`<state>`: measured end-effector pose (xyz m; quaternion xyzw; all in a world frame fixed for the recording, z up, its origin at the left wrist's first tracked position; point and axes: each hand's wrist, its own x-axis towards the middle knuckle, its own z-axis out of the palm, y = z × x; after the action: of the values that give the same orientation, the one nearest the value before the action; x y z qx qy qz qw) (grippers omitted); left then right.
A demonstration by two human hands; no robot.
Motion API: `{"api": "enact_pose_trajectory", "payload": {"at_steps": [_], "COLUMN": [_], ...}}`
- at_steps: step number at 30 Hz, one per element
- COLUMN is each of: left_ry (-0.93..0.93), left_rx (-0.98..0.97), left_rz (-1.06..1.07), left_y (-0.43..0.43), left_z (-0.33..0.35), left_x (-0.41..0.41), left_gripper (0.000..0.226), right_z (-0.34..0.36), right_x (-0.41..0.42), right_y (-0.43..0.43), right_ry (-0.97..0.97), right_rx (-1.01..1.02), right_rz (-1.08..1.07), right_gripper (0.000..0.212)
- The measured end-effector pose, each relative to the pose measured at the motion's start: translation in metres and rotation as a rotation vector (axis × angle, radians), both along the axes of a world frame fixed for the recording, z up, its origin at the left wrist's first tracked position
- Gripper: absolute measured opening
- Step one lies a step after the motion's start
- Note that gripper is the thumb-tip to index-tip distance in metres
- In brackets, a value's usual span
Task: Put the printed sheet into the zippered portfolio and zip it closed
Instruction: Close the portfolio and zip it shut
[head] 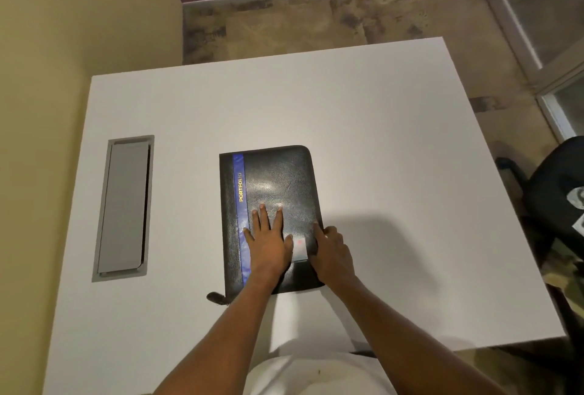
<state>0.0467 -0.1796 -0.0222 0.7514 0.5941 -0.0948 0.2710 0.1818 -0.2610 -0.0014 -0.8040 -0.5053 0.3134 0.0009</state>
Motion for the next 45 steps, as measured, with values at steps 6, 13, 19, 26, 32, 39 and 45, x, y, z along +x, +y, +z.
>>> {"api": "enact_pose_trajectory", "payload": {"at_steps": [6,13,19,26,32,39,45], "left_ry": [-0.082,-0.262,-0.150,0.037,-0.053,-0.157,-0.089], "left_rx": [0.099,0.098,0.107,0.085,0.058,0.053,0.040], "left_rz": [0.034,0.217,0.268,0.278,0.394,0.413,0.341], "left_y": [-0.022,-0.061,-0.087,-0.099,-0.106,-0.107,-0.101], "left_z": [0.007,0.018,0.018,0.005,0.000,-0.001,0.001], "left_x": [-0.051,-0.126,-0.163,-0.178,-0.180,-0.186,-0.190], "left_gripper": [0.068,0.049,0.021,0.025,0.015,0.013,0.020], "right_z": [0.007,0.009,0.012,-0.003,-0.022,-0.029,-0.038], "right_x": [-0.009,-0.047,-0.095,-0.154,-0.185,-0.202,-0.212], "right_y": [-0.011,-0.028,-0.038,-0.050,-0.061,-0.061,-0.064], "right_ry": [-0.038,0.003,0.200,0.382,0.367,0.211,0.121], "right_rx": [0.103,0.234,0.080,-0.116,-0.062,0.143,0.218], "right_rz": [-0.092,-0.116,-0.110,-0.103,-0.092,-0.090,-0.128], "right_gripper": [0.066,0.039,0.017,0.021,0.042,0.026,0.018]}}
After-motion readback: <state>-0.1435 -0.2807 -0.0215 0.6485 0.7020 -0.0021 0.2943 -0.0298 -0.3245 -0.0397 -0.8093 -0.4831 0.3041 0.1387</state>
